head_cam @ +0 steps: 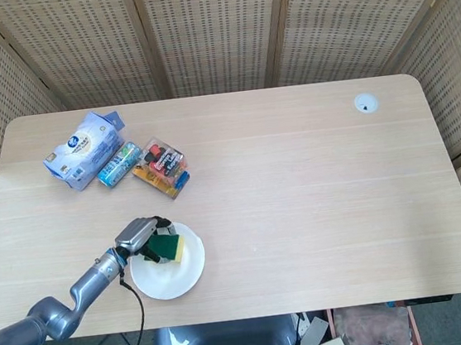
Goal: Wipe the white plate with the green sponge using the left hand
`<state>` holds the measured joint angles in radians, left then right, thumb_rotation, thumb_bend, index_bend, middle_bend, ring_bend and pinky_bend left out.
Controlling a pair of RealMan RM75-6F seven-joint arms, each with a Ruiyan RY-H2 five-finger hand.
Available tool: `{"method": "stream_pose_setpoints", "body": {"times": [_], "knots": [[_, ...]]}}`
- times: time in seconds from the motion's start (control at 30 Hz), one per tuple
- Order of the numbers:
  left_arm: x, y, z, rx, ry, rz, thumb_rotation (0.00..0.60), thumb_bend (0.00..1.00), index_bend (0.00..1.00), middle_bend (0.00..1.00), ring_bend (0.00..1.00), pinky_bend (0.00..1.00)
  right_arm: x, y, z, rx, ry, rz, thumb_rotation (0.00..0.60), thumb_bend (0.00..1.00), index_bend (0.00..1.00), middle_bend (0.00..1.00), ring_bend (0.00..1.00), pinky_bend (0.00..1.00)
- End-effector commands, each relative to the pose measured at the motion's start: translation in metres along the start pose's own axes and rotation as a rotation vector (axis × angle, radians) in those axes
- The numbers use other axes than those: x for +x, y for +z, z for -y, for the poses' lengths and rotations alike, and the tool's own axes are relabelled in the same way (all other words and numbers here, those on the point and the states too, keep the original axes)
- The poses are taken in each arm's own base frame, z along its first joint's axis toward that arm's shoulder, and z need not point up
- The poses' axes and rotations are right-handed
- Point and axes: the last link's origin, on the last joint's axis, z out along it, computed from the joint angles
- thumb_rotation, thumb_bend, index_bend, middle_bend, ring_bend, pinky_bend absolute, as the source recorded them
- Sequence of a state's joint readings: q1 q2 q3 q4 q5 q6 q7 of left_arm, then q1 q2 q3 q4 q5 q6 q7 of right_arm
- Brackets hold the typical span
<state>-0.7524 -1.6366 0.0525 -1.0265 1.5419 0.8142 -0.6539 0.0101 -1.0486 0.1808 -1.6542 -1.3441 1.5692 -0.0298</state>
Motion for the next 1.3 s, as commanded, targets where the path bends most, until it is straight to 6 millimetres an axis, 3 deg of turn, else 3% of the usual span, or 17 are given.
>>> {"method": "stream_pose_setpoints", "body": {"times": [0.03,0.3,0.6,1.3], "knots": [[0.012,-0.005,-0.007,-0.039,-0.009,-0.045,0.6,0.12,0.54,0.4,0.27,0.4,0.001,-0.001,0.0,0.001,0.003,-0.002,0.6,0.0,0.0,0.0,0.0,0.0],[0.039,-0.018,-0.028,-0.111,-0.048,-0.099,0.6,0.12,0.54,0.4,0.27,0.4,0.003,-0.002,0.0,0.008,0.008,-0.006,0.6,0.0,0.0,0.0,0.0,0.0],[0.013,-0.003,-0.02,-0.038,-0.079,-0.032,0.6,0.12,0.54,0.4,0.27,0.4,0.003,-0.002,-0.001,0.008,0.012,-0.006,0.6,0.0,0.0,0.0,0.0,0.0],[-0.007,0.007,0.003,0.043,-0.178,0.012,0.6,0.12,0.54,0.4,0.29,0.4,0.002,0.0,-0.001,0.002,0.011,0.003,0.6,0.0,0.0,0.0,0.0,0.0]]}}
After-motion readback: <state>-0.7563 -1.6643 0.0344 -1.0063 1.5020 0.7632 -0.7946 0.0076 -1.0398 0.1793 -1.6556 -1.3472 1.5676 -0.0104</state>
